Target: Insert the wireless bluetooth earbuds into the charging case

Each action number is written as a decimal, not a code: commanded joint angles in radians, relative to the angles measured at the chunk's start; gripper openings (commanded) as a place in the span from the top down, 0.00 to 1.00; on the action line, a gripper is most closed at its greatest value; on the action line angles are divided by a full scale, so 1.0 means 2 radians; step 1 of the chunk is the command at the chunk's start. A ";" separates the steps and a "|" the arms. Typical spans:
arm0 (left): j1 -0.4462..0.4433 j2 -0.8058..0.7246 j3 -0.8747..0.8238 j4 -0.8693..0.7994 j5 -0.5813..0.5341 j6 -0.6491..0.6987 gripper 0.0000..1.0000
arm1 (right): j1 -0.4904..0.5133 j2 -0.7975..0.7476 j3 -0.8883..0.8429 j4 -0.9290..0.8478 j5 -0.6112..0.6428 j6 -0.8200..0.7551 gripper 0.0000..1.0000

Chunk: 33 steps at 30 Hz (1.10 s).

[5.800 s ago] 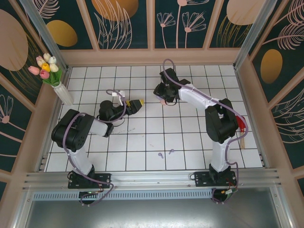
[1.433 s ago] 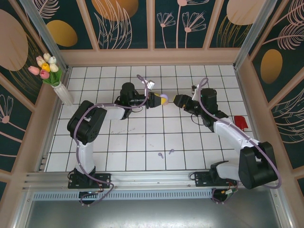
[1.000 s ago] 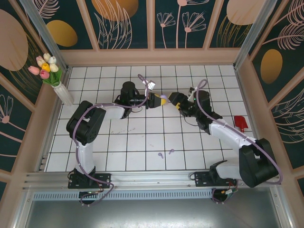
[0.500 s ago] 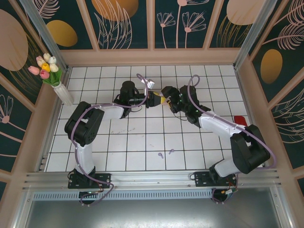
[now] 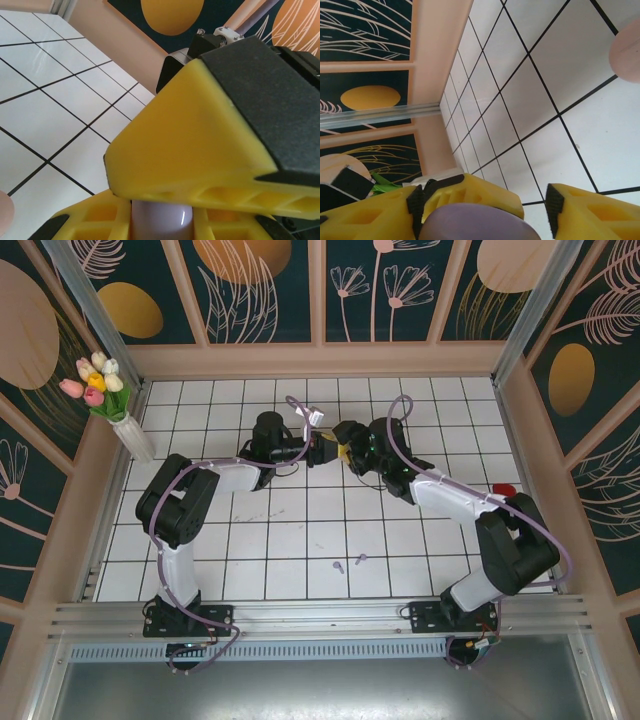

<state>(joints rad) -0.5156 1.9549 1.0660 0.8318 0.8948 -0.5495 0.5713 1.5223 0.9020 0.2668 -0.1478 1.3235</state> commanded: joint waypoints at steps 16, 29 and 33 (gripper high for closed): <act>0.004 -0.012 -0.008 0.020 -0.013 0.013 0.72 | -0.003 0.002 0.005 0.033 -0.003 0.017 0.59; 0.017 -0.025 -0.006 0.013 0.000 0.016 0.54 | -0.009 -0.004 -0.005 0.030 -0.002 0.016 0.60; 0.017 -0.020 -0.002 0.015 0.005 0.013 0.55 | -0.009 -0.003 -0.004 0.031 -0.004 0.016 0.60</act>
<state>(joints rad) -0.4881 1.9434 1.0554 0.8520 0.8814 -0.5343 0.5571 1.5261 0.9024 0.2993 -0.1555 1.3521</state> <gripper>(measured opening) 0.454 0.482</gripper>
